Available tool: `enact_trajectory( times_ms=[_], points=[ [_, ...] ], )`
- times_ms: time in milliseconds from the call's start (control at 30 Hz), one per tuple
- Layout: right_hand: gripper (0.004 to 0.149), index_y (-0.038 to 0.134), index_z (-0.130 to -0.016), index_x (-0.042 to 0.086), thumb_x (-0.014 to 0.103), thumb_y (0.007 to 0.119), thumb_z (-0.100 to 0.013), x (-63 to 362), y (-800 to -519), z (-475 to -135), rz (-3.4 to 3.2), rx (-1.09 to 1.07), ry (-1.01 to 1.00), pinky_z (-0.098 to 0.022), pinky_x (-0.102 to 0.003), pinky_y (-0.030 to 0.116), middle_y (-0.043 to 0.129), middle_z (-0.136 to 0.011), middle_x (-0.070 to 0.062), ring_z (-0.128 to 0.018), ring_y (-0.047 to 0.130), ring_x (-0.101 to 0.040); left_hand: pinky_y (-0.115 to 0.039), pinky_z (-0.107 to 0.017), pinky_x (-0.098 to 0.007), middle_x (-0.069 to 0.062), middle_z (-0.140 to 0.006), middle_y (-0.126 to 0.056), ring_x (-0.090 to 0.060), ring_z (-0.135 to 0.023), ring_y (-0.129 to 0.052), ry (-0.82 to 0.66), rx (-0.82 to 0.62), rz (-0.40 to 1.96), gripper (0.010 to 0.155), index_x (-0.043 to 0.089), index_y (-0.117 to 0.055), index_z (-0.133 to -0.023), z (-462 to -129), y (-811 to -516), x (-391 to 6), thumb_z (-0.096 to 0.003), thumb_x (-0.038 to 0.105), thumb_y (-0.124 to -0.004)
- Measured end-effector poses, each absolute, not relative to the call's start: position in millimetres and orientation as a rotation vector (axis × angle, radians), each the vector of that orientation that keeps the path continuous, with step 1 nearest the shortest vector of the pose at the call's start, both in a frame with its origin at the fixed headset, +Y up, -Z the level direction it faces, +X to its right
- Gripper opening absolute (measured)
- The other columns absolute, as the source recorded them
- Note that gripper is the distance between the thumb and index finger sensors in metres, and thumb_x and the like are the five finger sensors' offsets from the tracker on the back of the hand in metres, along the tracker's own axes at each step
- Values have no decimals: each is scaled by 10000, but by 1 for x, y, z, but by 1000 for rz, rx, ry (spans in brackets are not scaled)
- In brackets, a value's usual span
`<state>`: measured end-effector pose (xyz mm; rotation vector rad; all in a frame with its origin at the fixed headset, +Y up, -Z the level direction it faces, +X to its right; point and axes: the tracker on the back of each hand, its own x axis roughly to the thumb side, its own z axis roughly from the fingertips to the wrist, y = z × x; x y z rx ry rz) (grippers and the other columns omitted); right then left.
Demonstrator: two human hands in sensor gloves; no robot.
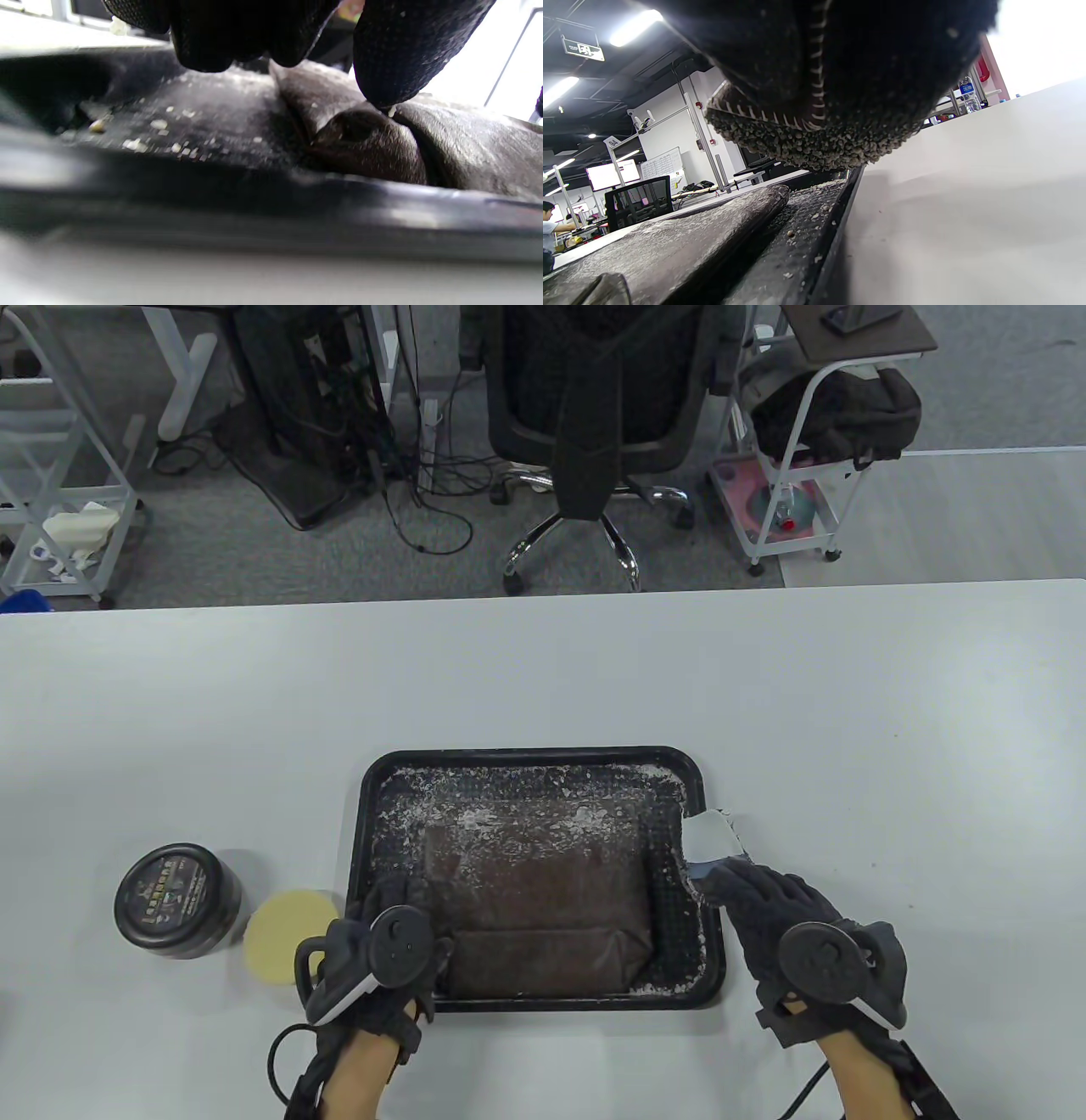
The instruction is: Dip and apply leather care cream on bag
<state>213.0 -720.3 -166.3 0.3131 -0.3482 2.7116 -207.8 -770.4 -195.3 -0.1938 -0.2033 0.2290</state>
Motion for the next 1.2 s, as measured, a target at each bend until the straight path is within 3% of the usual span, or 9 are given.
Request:
enact_trajectory(
  times_ms=[400,600,1200],
  points=[
    [409,868,-918,275,225,896,-512,179,-725,-171,2688,370,-428,-613,-559,762,926,-955,-84,-846,974,-370,-579,-704,-607,-253,-1077,-612,-506,-952,-716,-260,-255,212,644,83,-690,-1038,-195,-779,-204,-496,407,-812],
    [408,862,-919,285,236,892,-515,143,-709,-180,2728,422,-530,-614,-550,767,923,-960,-71,-850,975,-359,-545,-712,-595,-239,-1082,-567,-487,-968,-654,-246,-281,270,629,100,-668,-1039,-195,-782,-208,-504,407,-793],
    [402,874,-907,297,243,900,-510,-22,-703,-213,2704,632,-481,-607,-532,788,932,-956,-57,-851,980,-341,-527,-717,-588,-228,-1088,-537,-475,-975,-608,-250,-292,326,634,103,-655,-1044,-194,-784,-212,-505,412,-786]
  ],
)
